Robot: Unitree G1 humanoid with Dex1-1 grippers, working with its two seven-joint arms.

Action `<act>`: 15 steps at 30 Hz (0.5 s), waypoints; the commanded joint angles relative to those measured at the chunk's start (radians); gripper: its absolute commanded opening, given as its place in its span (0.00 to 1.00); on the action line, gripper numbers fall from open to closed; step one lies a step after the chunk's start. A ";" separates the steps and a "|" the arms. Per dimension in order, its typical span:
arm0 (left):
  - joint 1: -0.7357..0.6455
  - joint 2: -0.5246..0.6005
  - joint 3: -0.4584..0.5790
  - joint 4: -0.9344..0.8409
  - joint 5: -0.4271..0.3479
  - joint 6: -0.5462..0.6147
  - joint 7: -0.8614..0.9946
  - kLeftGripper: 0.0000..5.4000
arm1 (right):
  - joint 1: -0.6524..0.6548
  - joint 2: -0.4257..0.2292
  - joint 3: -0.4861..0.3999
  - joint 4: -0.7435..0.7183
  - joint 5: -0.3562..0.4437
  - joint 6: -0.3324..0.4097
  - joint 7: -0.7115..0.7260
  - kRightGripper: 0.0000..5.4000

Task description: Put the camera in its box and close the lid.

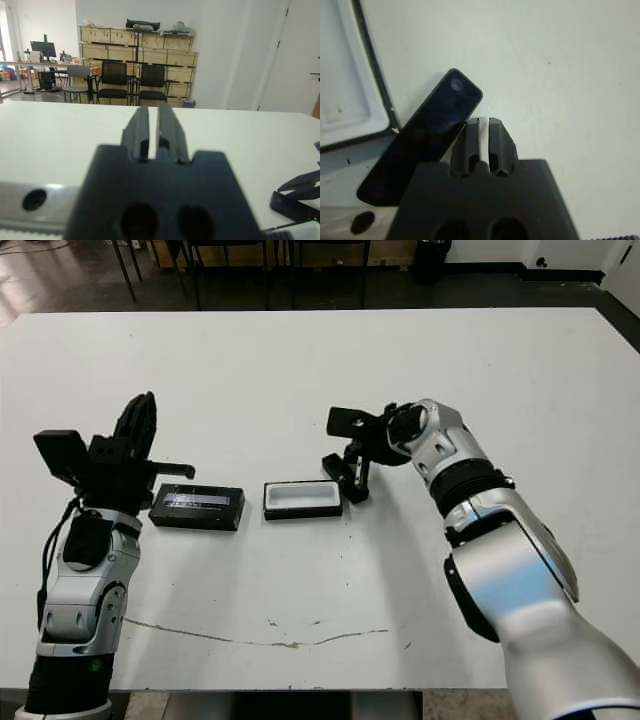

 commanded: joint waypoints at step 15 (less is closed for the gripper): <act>0.028 -0.002 -0.006 0.017 0.012 -0.010 0.007 0.00 | 0.025 0.018 0.008 0.018 -0.005 -0.032 0.008 0.00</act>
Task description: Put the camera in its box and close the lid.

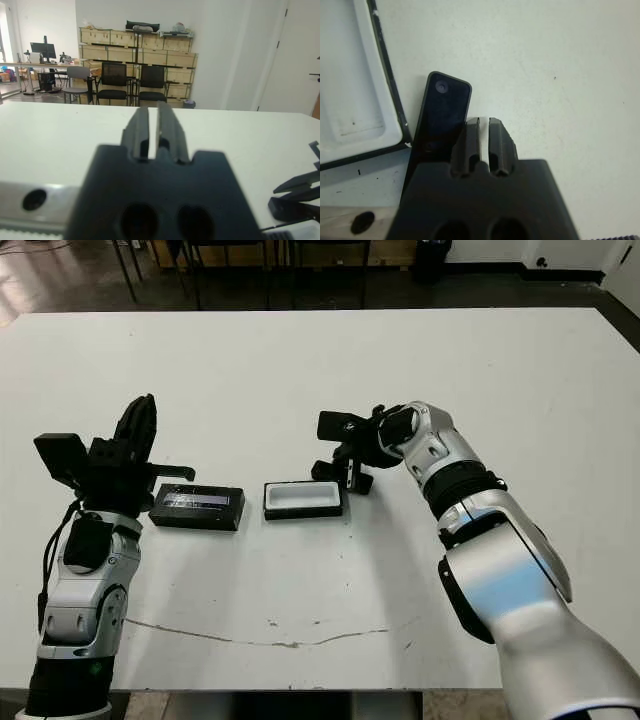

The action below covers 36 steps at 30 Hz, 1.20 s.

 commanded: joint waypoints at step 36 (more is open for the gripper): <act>0.013 0.040 0.033 0.025 -0.018 0.016 -0.021 0.00 | 0.323 -0.298 -0.435 -0.341 0.429 -0.069 -0.019 0.00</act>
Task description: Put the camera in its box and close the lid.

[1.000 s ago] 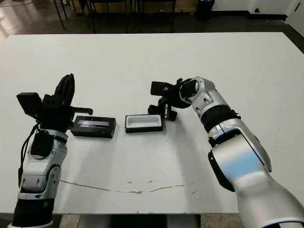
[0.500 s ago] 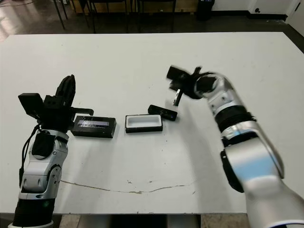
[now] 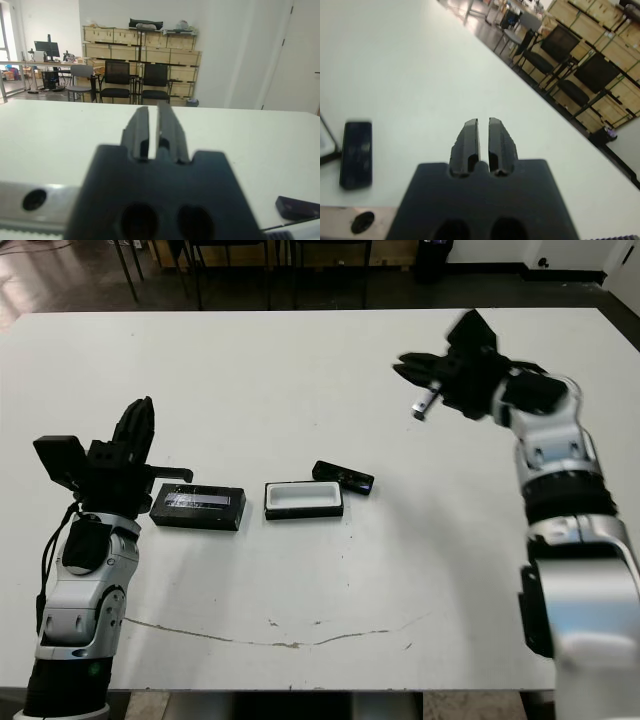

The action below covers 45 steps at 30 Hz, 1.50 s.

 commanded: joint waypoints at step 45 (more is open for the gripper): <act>0.023 0.039 0.007 0.001 0.016 0.027 -0.017 0.00 | 0.235 0.029 0.089 -0.169 0.161 0.318 0.334 1.00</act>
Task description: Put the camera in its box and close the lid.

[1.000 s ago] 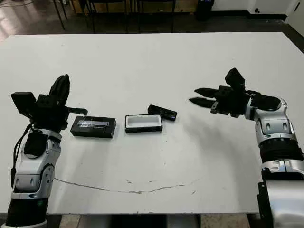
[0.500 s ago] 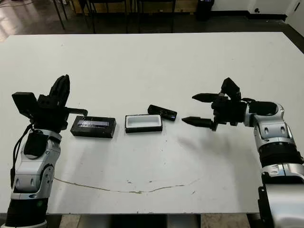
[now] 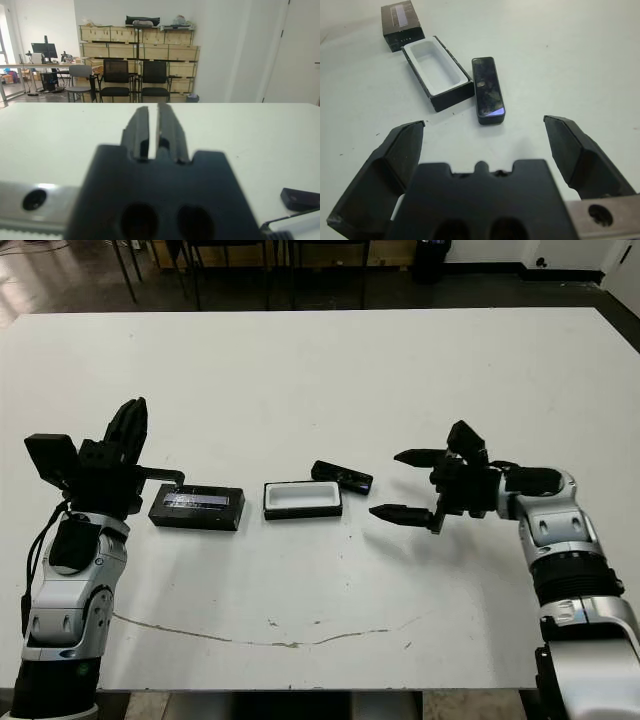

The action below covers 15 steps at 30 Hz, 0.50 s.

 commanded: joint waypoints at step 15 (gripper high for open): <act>0.018 0.012 0.006 0.011 0.000 0.013 -0.003 0.00 | 0.014 0.051 0.030 0.047 -0.039 -0.019 -0.069 1.00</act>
